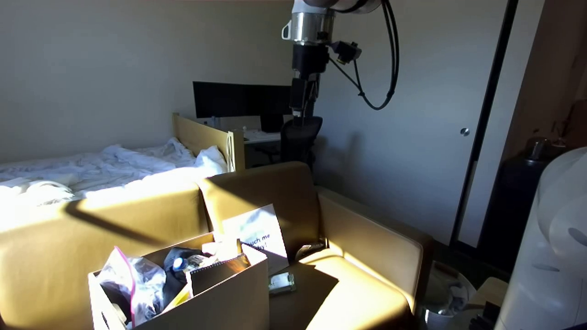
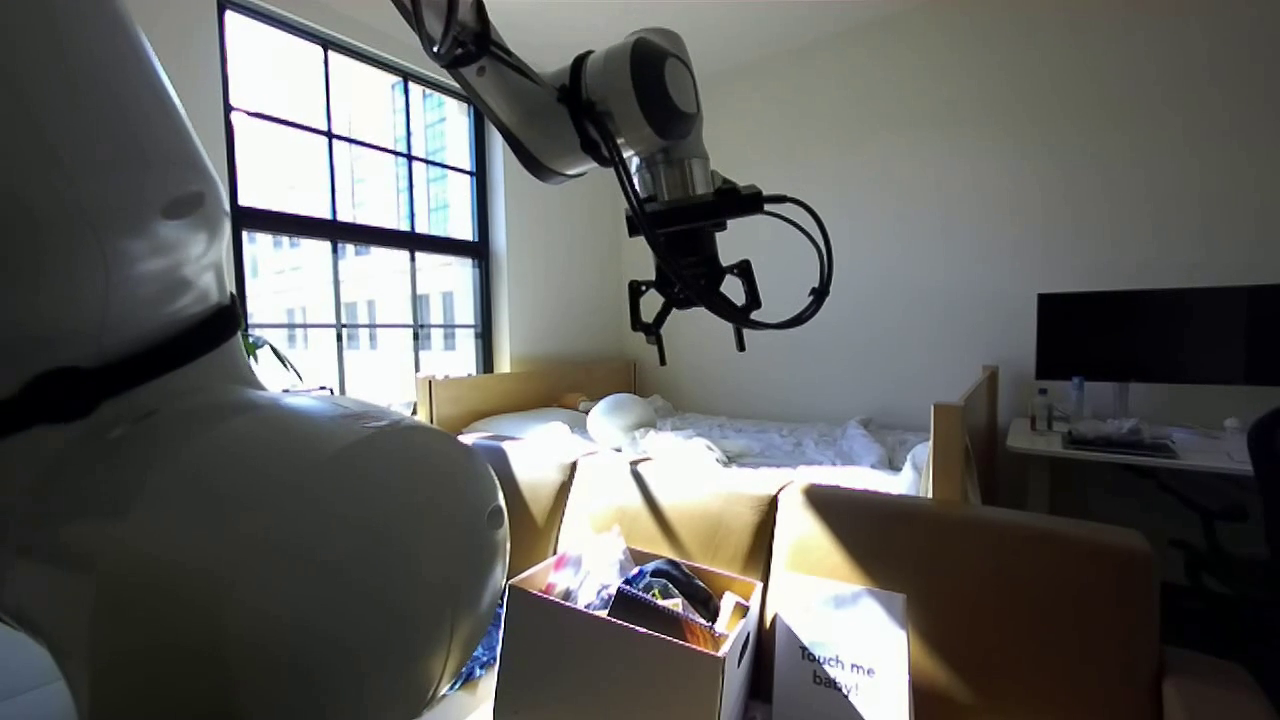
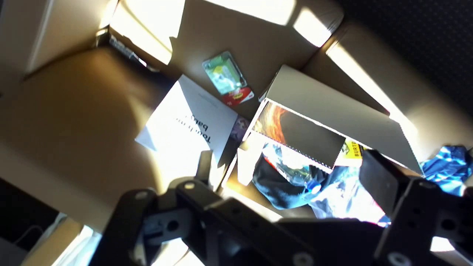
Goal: Remove the brown notepad from the box and put it on the right armrest
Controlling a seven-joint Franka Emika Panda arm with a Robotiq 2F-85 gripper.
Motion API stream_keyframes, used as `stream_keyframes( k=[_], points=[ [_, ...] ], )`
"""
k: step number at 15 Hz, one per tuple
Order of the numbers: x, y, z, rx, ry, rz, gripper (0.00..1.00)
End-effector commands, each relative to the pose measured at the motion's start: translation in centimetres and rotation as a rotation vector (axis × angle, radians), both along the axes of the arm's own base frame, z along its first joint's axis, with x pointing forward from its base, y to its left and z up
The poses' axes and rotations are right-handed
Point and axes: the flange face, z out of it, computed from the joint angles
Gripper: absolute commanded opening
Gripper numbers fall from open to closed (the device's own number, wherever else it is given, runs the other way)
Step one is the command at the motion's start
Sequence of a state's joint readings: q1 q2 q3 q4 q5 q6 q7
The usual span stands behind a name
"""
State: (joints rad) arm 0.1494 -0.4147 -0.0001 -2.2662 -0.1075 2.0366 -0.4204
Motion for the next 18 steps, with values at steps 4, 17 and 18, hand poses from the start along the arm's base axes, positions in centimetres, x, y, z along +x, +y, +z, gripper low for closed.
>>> stream_keyframes(
  k=[4, 17, 18],
  points=[
    [10.8, 3.2, -9.9, 0.095, -0.150, 0.284, 1.00],
    [13.6, 19.0, -27.4, 0.319, 0.095, 0.873, 1.00],
    [13.1, 19.2, -29.0, 0.321, 0.147, 0.905, 1.00]
  ],
)
